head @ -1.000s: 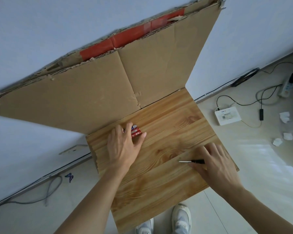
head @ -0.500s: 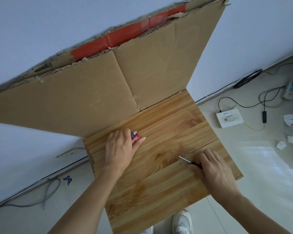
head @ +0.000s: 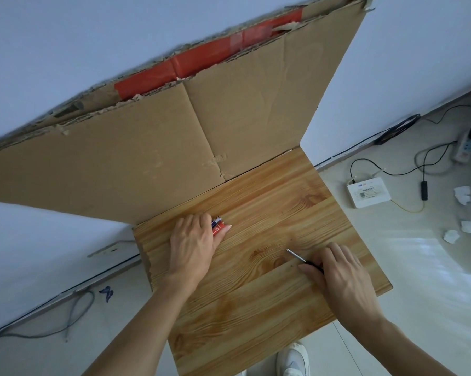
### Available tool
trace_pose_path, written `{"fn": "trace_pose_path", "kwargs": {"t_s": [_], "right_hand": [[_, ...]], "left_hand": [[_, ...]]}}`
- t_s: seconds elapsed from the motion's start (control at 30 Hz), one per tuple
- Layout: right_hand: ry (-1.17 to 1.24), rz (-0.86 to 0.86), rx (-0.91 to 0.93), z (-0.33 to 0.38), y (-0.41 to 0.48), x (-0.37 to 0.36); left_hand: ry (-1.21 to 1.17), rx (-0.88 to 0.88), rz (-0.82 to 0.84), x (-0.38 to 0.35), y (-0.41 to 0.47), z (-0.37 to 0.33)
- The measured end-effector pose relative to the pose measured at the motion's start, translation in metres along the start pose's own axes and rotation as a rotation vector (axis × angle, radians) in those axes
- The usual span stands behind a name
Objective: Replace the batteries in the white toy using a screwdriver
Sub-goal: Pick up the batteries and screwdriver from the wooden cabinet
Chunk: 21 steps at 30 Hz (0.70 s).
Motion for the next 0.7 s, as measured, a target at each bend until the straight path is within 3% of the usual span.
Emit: {"fn": "trace_pose_path", "kwargs": {"t_s": [0.43,0.7], "right_hand": [[0.101,-0.010,-0.056,0.036,0.005,0.022],[0.149,-0.044,-0.097,0.064,0.008,0.065]], "left_hand": [[-0.507,0.223,-0.014,0.049,-0.003,-0.005],[-0.627,0.199,-0.117,0.109,0.002,-0.014]]}}
Point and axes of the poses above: each hand's wrist, its own y-axis towards the middle knuckle, its own x-axis out of the back of the hand, z = x × y, the point moved 3 cm from there along y, towards the middle knuckle, and after that the axes turned 11 degrees about -x, right-handed, at the moved point
